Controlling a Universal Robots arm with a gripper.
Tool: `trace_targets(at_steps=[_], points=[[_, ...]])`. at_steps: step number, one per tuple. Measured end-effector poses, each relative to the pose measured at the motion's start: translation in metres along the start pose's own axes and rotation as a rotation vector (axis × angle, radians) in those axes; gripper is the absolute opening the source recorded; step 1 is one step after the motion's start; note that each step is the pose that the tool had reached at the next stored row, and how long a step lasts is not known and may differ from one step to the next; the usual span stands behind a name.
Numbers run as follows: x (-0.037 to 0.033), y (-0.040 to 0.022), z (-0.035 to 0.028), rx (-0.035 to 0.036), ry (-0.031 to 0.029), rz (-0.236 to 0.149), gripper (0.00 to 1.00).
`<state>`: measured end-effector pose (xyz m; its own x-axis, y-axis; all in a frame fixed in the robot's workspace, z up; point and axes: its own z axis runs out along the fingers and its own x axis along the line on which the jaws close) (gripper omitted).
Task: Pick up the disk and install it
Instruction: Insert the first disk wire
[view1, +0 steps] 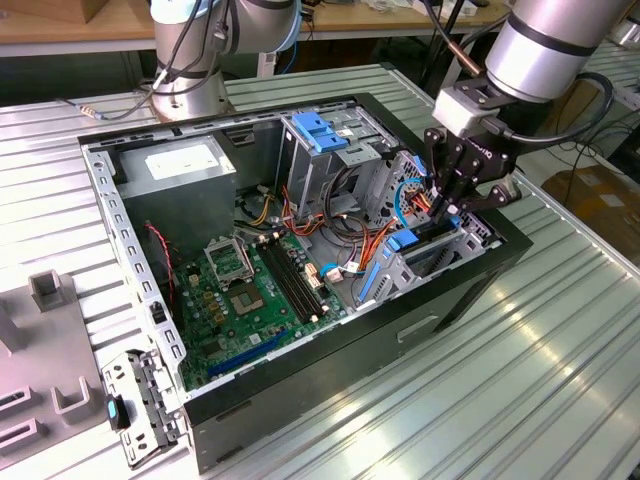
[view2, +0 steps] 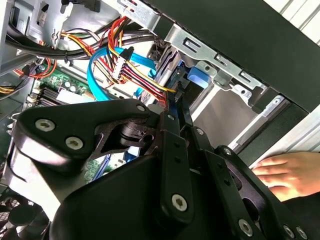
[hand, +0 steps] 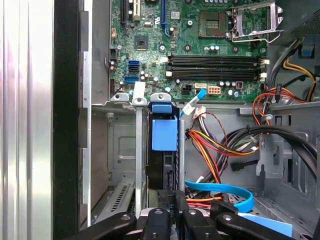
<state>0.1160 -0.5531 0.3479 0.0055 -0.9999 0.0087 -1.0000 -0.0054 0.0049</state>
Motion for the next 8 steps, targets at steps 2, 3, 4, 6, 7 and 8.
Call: trace_targets(at_steps=[2,3,4,6,7,8], points=[[0.0,0.0,0.0007,0.0,-0.0004,0.0,0.16],[0.0,0.0,0.0008,0.0,-0.0009,0.0,0.16],[0.0,0.0,0.0008,0.0,-0.0011,0.0,0.16],[0.0001,0.0,0.0,0.0,-0.0022,0.0,0.16],[0.0,0.0,-0.0009,0.0,-0.002,0.0,0.16],[0.0,0.0,-0.0012,0.0,-0.002,0.0,0.16]])
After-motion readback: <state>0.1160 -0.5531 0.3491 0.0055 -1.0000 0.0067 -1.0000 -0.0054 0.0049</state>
